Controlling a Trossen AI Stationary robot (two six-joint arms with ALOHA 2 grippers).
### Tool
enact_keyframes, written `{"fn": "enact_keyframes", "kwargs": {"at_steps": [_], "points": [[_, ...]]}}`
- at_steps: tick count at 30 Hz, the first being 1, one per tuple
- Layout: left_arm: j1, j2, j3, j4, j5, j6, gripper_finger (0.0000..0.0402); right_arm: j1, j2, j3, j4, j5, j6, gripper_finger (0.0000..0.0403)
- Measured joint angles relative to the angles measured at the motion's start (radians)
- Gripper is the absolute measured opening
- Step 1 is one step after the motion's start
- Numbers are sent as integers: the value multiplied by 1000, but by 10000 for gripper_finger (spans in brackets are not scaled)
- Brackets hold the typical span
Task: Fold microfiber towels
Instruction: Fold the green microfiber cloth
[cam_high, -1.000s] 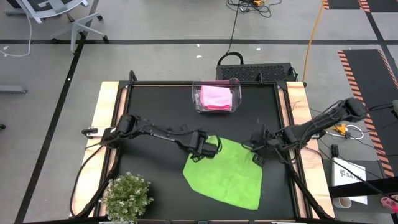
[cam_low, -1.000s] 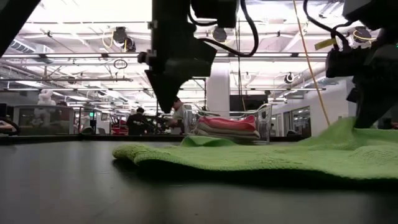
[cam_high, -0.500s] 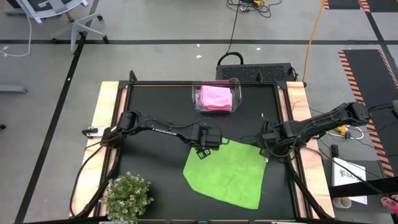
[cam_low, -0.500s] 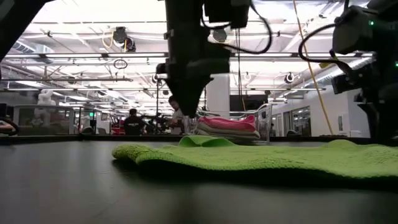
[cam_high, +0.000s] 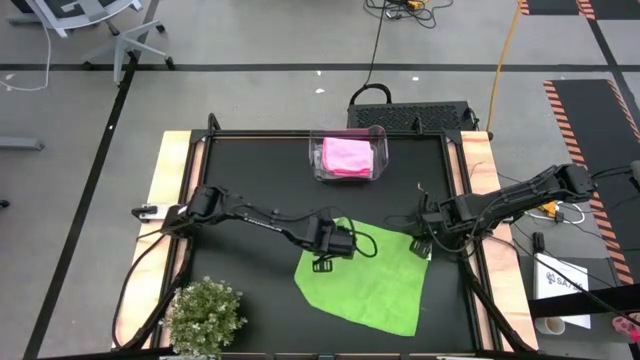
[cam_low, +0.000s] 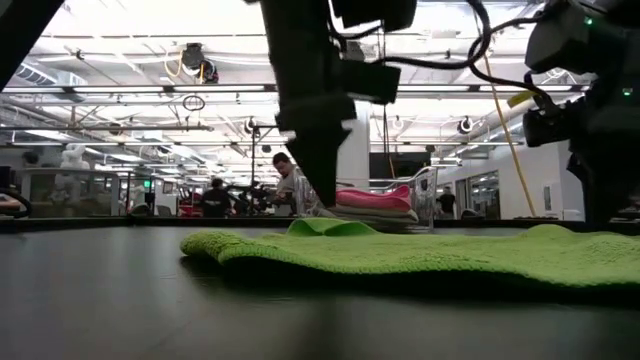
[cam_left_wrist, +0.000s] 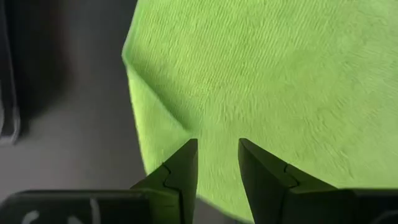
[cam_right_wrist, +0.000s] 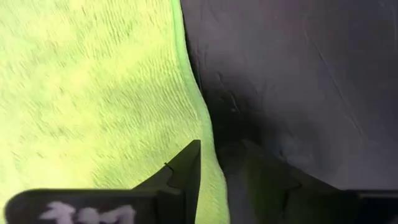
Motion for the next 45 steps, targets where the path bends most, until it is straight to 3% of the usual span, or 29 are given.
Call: {"fn": "enact_keyframes", "kwargs": {"at_steps": [6,10,16,25,31,37,45], "points": [[12,2,-84,75,-6,49,118,0,0,0,76,-41,160,52],[27,2,-105,69,-5,49,118,20,0,0,264,-97,247,6],[44,1,-104,91,-5,49,118,93,54,1,507,21,273,1],[48,1,-104,153,28,108,118,146,253,1,536,56,373,0],[46,1,-104,182,106,167,118,145,321,1,574,57,403,0],[75,1,-104,184,-123,200,118,145,325,0,635,56,407,0],[176,-1,-104,91,-280,102,118,146,325,0,635,54,407,0]]}}
